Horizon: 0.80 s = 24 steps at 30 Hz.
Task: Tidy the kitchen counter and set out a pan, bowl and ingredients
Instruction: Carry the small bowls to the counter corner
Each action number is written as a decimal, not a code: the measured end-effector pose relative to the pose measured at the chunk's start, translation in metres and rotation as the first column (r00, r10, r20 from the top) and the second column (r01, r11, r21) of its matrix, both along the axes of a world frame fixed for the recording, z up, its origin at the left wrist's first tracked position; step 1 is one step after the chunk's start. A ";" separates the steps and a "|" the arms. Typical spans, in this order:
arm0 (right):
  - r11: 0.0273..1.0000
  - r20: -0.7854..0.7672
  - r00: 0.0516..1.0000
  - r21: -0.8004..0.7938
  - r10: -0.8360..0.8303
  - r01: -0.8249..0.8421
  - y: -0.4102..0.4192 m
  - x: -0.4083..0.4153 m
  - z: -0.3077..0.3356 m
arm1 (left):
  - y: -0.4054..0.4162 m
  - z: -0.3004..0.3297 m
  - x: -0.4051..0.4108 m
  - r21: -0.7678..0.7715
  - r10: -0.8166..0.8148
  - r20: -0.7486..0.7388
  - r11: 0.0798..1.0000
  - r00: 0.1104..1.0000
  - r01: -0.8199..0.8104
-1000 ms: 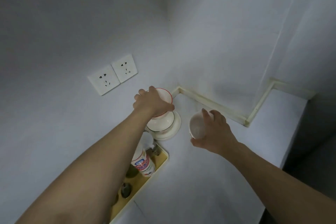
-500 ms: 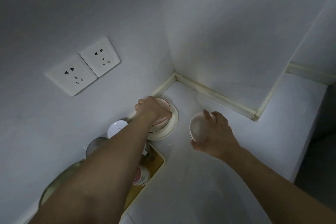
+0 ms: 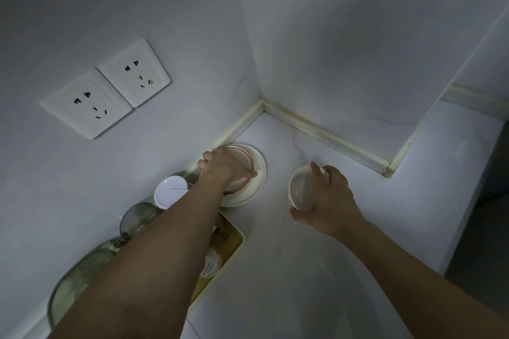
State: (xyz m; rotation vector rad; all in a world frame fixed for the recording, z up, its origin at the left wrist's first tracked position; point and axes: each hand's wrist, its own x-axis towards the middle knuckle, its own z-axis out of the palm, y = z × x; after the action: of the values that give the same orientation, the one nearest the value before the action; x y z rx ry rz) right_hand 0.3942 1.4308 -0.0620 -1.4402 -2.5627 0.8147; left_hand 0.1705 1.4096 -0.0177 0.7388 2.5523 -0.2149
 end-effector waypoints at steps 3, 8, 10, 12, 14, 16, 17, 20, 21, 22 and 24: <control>1.000 -0.005 1.000 -0.004 -0.007 0.007 -0.001 -0.001 0.000 | -0.003 -0.002 0.000 0.004 0.007 -0.003 1.000 1.000 -0.007; 1.000 -0.026 1.000 0.018 0.000 0.000 -0.001 -0.005 0.006 | -0.011 -0.005 0.004 0.076 -0.020 0.027 0.997 0.999 0.018; 1.000 -0.036 0.999 0.022 0.010 -0.009 0.001 -0.009 0.013 | -0.016 -0.002 0.006 0.099 -0.035 0.047 0.995 0.998 0.030; 0.999 -0.050 0.999 0.040 0.022 -0.020 0.006 -0.018 0.023 | -0.020 0.006 0.003 0.118 -0.029 0.077 0.993 0.997 0.020; 0.996 -0.061 0.997 0.081 0.053 -0.048 0.009 -0.032 0.035 | -0.027 0.021 -0.003 0.137 -0.019 0.083 0.991 0.996 0.008; 0.987 -0.080 0.990 0.119 0.113 -0.103 0.012 -0.051 0.047 | -0.034 0.043 -0.010 0.143 -0.045 0.042 0.989 0.998 0.039; 0.981 -0.082 0.985 0.134 0.154 -0.142 0.012 -0.063 0.053 | -0.042 0.054 -0.016 0.144 -0.053 0.017 0.988 0.998 0.051; 0.964 -0.054 0.970 0.143 0.236 -0.226 0.012 -0.097 0.066 | -0.062 0.084 -0.027 0.133 -0.085 -0.010 0.987 0.996 0.085; 0.955 -0.038 0.963 0.143 0.266 -0.258 0.012 -0.109 0.069 | -0.069 0.092 -0.030 0.124 -0.089 -0.011 0.988 0.996 0.090; 0.946 -0.022 0.955 0.147 0.295 -0.289 0.011 -0.120 0.069 | -0.077 0.099 -0.033 0.119 -0.094 -0.016 0.988 0.995 0.095; 0.929 0.004 0.942 0.164 0.335 -0.331 0.008 -0.142 0.066 | -0.092 0.109 -0.041 0.126 -0.095 -0.027 0.987 0.995 0.098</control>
State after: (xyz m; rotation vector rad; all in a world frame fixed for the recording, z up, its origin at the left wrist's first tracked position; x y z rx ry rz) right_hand 0.2526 1.4391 0.0044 -0.9567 -2.8213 0.6319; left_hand 0.1294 1.3173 0.0914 0.9139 2.5707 -0.0924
